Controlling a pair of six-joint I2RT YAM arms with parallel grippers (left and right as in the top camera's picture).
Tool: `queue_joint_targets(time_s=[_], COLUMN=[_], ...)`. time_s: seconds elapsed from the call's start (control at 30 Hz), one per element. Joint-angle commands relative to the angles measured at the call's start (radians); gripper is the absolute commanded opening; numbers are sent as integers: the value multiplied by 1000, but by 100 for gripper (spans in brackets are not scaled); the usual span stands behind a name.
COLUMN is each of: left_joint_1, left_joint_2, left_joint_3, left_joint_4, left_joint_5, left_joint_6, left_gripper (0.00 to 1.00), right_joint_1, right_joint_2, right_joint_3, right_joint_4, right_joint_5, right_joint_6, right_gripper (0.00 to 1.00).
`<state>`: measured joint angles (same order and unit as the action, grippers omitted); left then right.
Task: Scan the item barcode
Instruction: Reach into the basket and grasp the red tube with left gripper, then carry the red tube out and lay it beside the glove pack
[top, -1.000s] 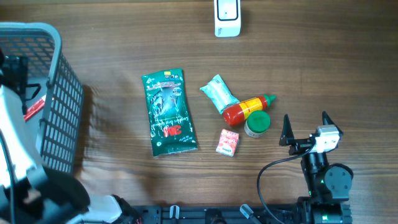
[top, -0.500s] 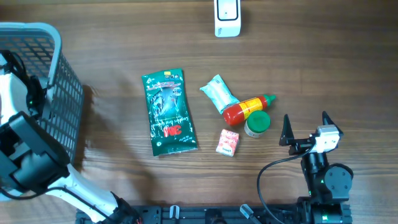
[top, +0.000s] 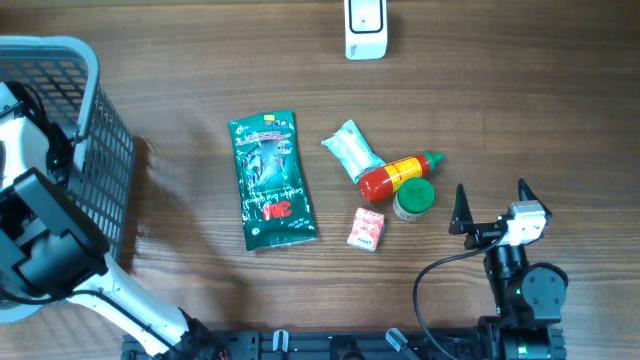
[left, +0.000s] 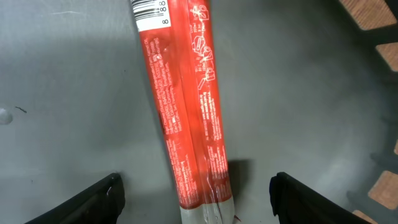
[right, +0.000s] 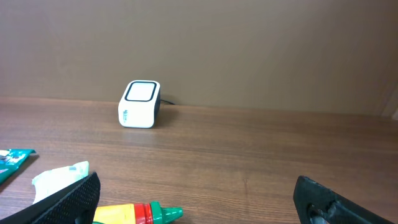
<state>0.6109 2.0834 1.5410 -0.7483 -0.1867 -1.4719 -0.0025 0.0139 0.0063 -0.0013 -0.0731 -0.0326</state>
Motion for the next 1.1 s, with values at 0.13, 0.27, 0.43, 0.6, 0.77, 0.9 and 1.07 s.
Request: queue_joint_targets(time_s=[0.13,0.27,0.43,0.6,0.77,0.9,1.07], left_joint_1=[8,10,10,10,10,10,10], left_joint_2=[129,129,127,92,-44,-214,-456], left_joint_3=[-25,-25,-24,-24,-22,-22,-22], left_joint_4=[-75,-140,-233,-317,-348,-355,-364], left_joint_5=[47,47,48,48,47,47,48], left_joint_6=[-10,-8,2,2,71,108,112], left_gripper=[43,27,4,4,4,4,4], right_joint_1=[5,5,5,5,5,5,5], right_joint_2=[-3,-3,-3,-3,-3,-3,-3], right_joint_3=[-1,-1,-1,-1,-1,-1,-1], right_joint_4=[2,2,2,2,2,2,2], right_joint_5=[13,13,13,13,13,13,13], right_joint_6=[-18,-18,-17,-17,-17,-17,-18], right_gripper=[100,100,100,100,100,100,100])
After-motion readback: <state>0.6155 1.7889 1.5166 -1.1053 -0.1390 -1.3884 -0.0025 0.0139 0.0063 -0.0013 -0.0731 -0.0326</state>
